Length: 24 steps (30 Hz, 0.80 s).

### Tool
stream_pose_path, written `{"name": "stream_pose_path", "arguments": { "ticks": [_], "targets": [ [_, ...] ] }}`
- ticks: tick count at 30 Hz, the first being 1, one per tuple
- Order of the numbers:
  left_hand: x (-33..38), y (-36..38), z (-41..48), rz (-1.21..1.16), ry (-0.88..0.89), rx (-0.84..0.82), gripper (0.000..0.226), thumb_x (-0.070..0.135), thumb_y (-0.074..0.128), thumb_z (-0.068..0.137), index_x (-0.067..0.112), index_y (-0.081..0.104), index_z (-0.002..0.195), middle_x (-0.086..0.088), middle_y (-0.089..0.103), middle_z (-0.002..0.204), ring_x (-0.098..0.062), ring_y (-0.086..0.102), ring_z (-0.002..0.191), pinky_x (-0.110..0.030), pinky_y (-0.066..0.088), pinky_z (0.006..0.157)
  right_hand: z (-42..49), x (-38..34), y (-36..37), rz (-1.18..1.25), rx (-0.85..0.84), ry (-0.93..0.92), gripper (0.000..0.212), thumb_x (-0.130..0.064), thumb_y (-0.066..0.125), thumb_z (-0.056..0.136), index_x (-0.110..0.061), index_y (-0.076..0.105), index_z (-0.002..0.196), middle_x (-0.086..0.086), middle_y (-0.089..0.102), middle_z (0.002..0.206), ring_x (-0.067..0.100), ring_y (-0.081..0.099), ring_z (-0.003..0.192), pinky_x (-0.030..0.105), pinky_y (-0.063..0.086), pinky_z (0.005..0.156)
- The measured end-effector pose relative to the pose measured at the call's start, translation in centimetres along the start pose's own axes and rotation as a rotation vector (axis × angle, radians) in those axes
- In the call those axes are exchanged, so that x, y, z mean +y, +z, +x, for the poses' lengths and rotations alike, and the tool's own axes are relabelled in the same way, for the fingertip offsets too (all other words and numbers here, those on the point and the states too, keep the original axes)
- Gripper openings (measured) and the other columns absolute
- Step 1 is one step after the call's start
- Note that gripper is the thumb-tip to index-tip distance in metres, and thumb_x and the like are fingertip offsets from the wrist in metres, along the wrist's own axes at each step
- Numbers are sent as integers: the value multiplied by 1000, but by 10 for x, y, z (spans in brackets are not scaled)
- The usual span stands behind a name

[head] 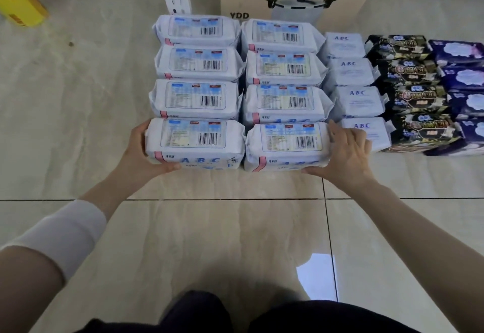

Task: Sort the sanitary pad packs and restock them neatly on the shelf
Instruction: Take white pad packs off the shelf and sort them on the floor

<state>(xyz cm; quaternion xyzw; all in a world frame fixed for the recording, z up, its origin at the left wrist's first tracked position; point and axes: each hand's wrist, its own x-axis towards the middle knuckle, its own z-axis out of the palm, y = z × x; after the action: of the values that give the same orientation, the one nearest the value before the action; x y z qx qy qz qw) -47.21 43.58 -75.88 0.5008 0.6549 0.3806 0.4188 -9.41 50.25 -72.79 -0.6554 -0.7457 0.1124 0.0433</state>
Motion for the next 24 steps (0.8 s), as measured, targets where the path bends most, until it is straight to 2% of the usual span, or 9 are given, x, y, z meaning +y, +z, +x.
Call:
{"name": "stream_pose_path", "arguments": {
  "ticks": [3,5,9,12,14,19,20,22,24],
  "targets": [
    [13,5,0,-75,-39,-1,92,51,88,37,28,39,112,18,58,108,18,54,96,-4,47,75,1,0,7,48,41,17,117,-47,88,43,-8,33,139,15,50,126,33,31,122,40,21,96],
    [17,4,-1,-72,-49,10,94,65,82,27,31,43,105,27,62,101,20,55,92,-2,45,72,0,0,10,59,63,23,118,-49,88,38,-8,37,137,14,52,121,32,32,117,41,23,94],
    [15,5,0,1,5,-61,70,38,87,38,51,58,100,37,63,96,17,58,91,-2,44,73,-9,7,18,59,128,-33,111,-55,82,31,1,50,121,13,52,111,26,31,103,45,31,84],
    [8,7,1,65,73,-73,88,-1,86,49,62,53,100,48,55,97,26,51,92,4,38,76,-11,12,22,86,131,-96,107,-68,73,36,3,51,115,8,48,114,29,36,103,38,29,84],
    [9,8,1,76,81,-104,74,12,87,50,53,55,103,50,53,97,27,50,93,5,37,77,-10,11,22,121,127,-111,104,-71,68,44,2,51,116,11,52,116,29,37,106,32,27,85],
    [2,2,7,14,-28,-80,60,36,84,40,43,64,96,38,63,92,17,59,90,-2,45,76,-11,6,20,231,192,-161,92,-74,62,64,5,52,110,17,56,107,27,48,98,43,46,79],
    [-3,-3,6,1,-53,-58,66,39,87,39,41,65,101,31,66,96,13,60,93,-5,47,79,-12,4,17,281,181,-149,89,-74,61,65,1,49,112,15,54,107,25,49,96,38,46,78],
    [-10,-12,-2,2,-96,-30,91,46,89,40,17,56,120,7,66,113,-4,61,105,-19,50,88,-15,-2,9,379,120,-98,88,-76,58,63,-7,41,115,14,54,106,19,50,95,19,40,79],
    [-5,-19,-15,-4,-131,-18,98,31,88,43,0,44,125,-9,59,122,-13,59,111,-25,52,88,-20,-9,-3,431,49,-52,91,-80,56,59,-11,38,116,18,58,105,8,50,92,7,35,76]
  ]
}}
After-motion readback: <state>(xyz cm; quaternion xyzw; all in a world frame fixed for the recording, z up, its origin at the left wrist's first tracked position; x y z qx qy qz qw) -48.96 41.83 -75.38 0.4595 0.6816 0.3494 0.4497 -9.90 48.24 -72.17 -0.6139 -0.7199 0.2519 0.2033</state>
